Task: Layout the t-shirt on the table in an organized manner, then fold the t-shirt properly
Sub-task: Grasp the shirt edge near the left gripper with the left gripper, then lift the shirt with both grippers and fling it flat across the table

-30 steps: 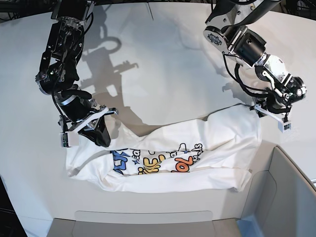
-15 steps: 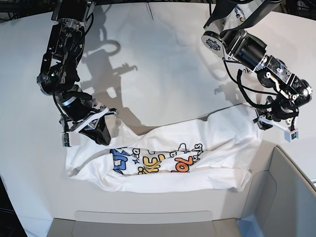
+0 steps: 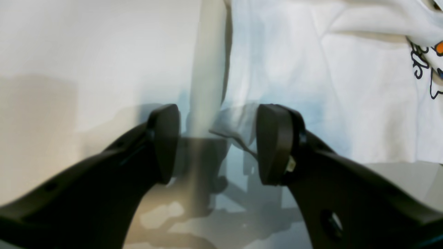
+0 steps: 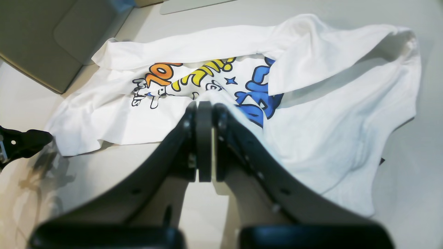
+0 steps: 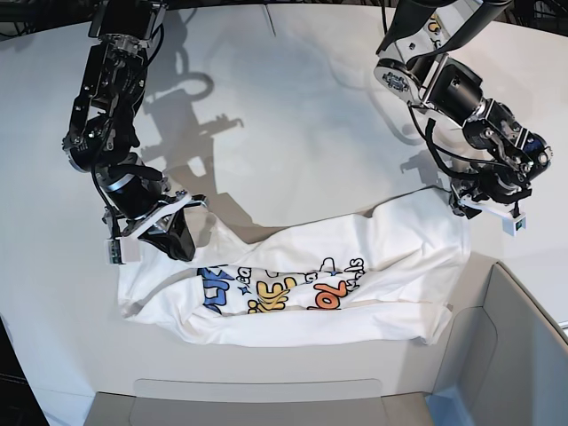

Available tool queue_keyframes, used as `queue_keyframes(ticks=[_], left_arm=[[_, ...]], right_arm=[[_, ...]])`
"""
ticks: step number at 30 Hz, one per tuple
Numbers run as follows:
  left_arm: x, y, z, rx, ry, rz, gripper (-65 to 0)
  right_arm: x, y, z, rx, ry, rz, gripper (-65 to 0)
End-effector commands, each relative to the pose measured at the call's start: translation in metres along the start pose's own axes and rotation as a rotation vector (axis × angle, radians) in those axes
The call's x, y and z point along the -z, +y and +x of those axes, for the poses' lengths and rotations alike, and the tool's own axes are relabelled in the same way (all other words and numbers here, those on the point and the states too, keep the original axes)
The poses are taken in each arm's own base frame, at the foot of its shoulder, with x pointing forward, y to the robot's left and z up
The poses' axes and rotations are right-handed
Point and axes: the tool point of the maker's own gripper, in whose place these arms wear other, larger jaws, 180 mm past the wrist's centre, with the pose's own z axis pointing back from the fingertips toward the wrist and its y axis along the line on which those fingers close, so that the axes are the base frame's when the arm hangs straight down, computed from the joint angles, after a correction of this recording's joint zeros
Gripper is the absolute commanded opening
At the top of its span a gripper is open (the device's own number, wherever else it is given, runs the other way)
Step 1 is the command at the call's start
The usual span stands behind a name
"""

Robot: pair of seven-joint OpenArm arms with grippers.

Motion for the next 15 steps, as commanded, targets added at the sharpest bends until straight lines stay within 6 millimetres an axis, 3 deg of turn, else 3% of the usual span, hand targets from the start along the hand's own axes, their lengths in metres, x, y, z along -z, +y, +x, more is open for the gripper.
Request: queue_keyframes(ticks=[1,10,15], left_arm=[[-0.005,-0.005,0.021,0.007,-0.059,-0.013,-28.9],[0.005,-0.016,0.018,0.002,-0.074,-0.045,-30.0],[0.016,-0.021,0.009,-0.009,-0.041,-0.072,-39.1]], right_arm=[[-0.001,0.006,0.017,-0.011,-0.059,0.022,-65.0],[-0.001,0.006,0.017,-0.011,-0.059,0.022,-65.0],[-0.001,0.005,0.017,-0.01,-0.058,0.02,-65.0]])
